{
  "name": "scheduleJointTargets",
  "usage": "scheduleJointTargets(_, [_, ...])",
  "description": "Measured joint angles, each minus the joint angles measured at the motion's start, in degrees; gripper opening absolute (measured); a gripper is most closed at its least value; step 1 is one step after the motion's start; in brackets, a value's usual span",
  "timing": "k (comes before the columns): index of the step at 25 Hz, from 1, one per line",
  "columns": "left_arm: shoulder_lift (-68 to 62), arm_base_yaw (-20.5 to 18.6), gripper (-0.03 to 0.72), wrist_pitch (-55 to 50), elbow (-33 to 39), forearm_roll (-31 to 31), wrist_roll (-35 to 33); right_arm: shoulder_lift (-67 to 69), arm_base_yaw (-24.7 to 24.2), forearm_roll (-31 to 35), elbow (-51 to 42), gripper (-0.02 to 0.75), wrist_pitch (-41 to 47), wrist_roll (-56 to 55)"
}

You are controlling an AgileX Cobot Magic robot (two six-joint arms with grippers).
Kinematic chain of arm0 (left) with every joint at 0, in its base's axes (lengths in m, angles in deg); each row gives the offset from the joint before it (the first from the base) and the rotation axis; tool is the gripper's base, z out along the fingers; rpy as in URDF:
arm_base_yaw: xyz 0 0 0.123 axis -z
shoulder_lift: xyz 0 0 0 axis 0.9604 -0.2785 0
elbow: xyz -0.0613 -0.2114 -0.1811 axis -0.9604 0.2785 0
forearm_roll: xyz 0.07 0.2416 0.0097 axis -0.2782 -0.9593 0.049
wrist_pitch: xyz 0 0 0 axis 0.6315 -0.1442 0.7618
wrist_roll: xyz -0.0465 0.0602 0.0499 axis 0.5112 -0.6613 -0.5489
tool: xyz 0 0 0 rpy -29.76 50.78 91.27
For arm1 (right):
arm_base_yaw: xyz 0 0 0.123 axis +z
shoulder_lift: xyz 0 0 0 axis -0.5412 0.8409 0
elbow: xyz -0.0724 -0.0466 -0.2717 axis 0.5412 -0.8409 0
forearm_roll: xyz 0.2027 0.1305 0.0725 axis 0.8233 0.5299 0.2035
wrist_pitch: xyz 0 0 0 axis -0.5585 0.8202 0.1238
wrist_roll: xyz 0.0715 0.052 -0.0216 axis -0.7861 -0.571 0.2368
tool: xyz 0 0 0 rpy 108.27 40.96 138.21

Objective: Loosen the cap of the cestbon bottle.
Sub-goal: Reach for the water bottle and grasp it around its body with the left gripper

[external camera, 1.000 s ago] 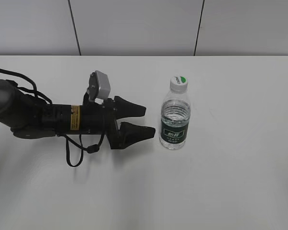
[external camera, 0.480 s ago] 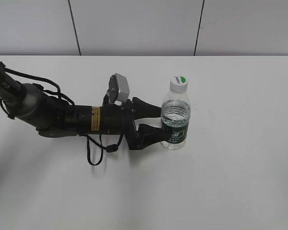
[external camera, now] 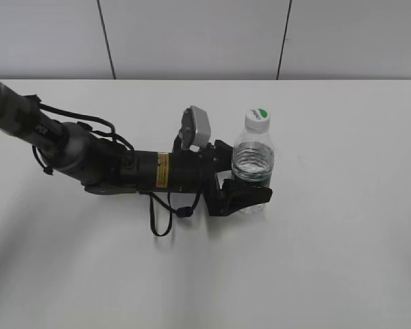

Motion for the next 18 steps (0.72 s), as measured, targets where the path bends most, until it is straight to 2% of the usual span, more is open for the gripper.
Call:
scheduleJointTargets(11, [-0.80, 1.45, 0.674, -3.82, -0.65, 0.45, 0.00, 0.00, 0.00, 0.00, 0.00, 0.517, -0.05, 0.00])
scheduleJointTargets(18, [-0.80, 1.45, 0.589, -5.74, -0.65, 0.45, 0.00, 0.00, 0.00, 0.00, 0.00, 0.517, -0.05, 0.00])
